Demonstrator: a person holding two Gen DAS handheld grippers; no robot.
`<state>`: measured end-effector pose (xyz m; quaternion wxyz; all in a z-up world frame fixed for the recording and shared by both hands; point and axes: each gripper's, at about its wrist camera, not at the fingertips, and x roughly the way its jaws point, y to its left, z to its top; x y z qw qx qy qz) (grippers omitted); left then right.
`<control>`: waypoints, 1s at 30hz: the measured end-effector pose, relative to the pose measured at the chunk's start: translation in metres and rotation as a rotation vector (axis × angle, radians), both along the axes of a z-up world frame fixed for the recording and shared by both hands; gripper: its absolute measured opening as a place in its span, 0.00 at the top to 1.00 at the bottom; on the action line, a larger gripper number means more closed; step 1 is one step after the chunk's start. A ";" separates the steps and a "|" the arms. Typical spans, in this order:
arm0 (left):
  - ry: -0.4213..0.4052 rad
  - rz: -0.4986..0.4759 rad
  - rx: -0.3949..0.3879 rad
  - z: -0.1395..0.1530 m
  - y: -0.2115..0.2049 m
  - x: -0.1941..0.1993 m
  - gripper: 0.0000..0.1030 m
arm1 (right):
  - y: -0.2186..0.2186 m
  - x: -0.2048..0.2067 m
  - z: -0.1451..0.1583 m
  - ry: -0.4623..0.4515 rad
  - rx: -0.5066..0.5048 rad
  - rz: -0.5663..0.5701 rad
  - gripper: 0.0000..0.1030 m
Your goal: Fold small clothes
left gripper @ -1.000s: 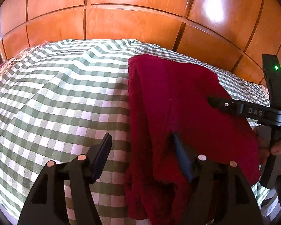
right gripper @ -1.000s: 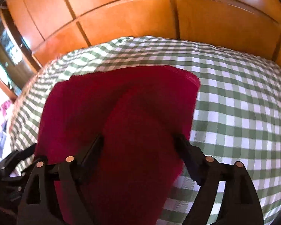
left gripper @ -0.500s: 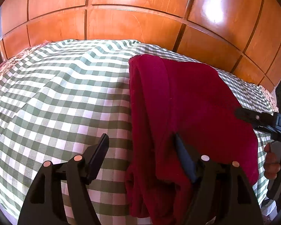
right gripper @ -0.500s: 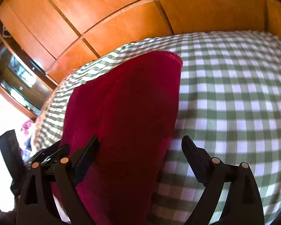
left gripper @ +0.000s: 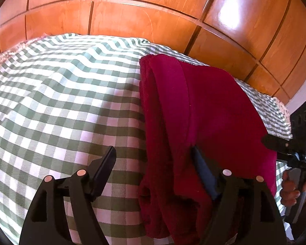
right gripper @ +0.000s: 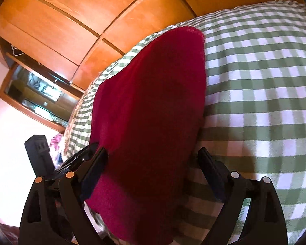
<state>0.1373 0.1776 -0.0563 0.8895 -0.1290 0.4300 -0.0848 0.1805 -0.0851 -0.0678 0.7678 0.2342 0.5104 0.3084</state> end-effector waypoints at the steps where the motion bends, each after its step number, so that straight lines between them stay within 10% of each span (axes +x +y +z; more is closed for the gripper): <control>1: 0.004 -0.005 -0.020 -0.002 0.003 0.001 0.25 | 0.003 0.002 -0.001 0.001 0.003 0.011 0.14; 13: -0.002 -0.049 -0.172 -0.020 0.019 0.005 0.31 | 0.031 0.024 -0.014 0.012 0.016 0.082 0.14; 20: -0.012 -0.103 -0.305 -0.025 0.022 0.002 0.63 | 0.031 0.015 -0.007 -0.021 -0.012 0.100 0.40; 30: -0.027 -0.127 -0.304 -0.007 0.011 -0.016 0.72 | 0.030 -0.022 0.039 -0.150 -0.056 0.109 0.55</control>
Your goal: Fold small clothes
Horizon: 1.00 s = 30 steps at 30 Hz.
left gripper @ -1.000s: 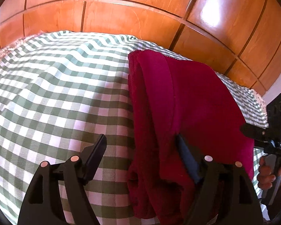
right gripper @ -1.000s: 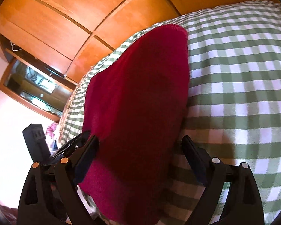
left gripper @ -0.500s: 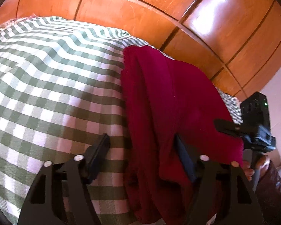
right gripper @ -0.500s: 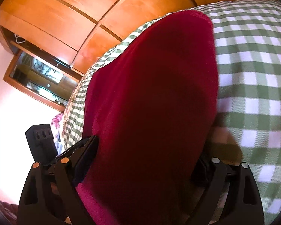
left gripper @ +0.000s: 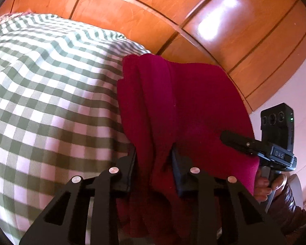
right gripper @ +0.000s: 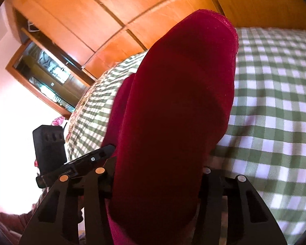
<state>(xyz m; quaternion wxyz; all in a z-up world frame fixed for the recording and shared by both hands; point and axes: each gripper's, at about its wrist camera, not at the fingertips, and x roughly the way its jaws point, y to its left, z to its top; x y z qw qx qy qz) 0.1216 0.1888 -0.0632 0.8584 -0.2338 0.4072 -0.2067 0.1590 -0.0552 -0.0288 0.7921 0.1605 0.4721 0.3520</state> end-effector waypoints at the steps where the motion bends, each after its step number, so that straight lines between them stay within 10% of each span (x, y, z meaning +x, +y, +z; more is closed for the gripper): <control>1: -0.006 -0.012 -0.001 0.003 -0.005 -0.003 0.73 | -0.004 -0.005 0.005 -0.014 -0.003 -0.002 0.55; 22: -0.140 -0.446 0.115 0.071 -0.262 0.064 0.74 | -0.233 -0.058 0.059 -0.168 -0.073 -0.446 0.55; 30: -0.076 -0.541 0.315 0.039 -0.365 0.098 0.74 | -0.333 -0.036 -0.012 0.006 -0.125 -0.655 0.39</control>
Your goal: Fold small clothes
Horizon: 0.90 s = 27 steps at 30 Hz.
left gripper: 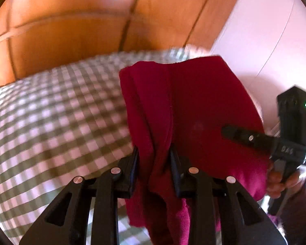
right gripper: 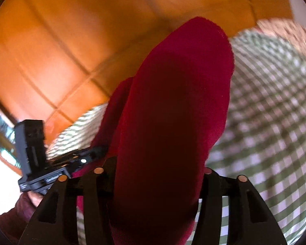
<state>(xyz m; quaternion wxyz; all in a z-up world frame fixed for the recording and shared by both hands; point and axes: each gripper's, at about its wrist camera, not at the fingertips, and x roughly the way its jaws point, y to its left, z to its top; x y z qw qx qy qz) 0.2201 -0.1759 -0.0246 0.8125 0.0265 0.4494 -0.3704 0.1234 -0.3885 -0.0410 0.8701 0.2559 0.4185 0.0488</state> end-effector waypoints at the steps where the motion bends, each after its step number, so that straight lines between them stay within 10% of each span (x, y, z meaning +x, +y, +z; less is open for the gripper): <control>1: -0.008 -0.005 0.051 -0.013 -0.009 -0.003 0.72 | -0.005 0.002 -0.015 0.043 -0.008 -0.021 0.36; 6: -0.078 0.017 0.080 -0.011 -0.013 -0.019 0.70 | -0.020 -0.014 -0.029 0.044 0.006 -0.094 0.18; 9: -0.140 0.050 0.092 0.002 -0.009 -0.032 0.66 | -0.016 -0.027 0.002 0.003 -0.167 -0.148 0.18; 16: -0.223 0.124 0.101 0.014 0.006 -0.045 0.65 | 0.013 -0.044 0.054 -0.102 -0.367 -0.132 0.36; 27: -0.201 0.148 0.101 -0.003 0.001 -0.034 0.59 | 0.047 -0.025 -0.006 0.016 -0.472 -0.150 0.41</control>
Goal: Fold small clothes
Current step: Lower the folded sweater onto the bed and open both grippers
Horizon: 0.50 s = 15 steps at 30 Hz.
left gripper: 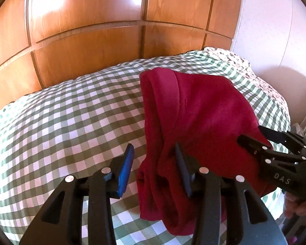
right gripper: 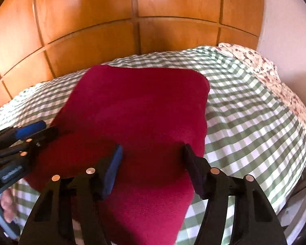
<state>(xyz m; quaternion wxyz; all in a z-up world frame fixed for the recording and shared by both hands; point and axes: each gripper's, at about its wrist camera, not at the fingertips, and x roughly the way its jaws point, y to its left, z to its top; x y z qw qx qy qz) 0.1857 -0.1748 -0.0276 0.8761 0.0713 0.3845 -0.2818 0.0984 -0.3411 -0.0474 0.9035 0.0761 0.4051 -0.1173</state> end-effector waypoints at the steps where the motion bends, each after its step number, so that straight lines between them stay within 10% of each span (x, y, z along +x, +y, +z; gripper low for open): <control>1: 0.001 -0.001 0.000 -0.002 -0.001 0.000 0.59 | 0.000 0.001 -0.002 -0.005 -0.008 -0.002 0.41; 15: 0.026 0.004 -0.009 -0.019 -0.005 0.010 0.48 | 0.005 0.002 -0.010 -0.036 -0.052 -0.010 0.37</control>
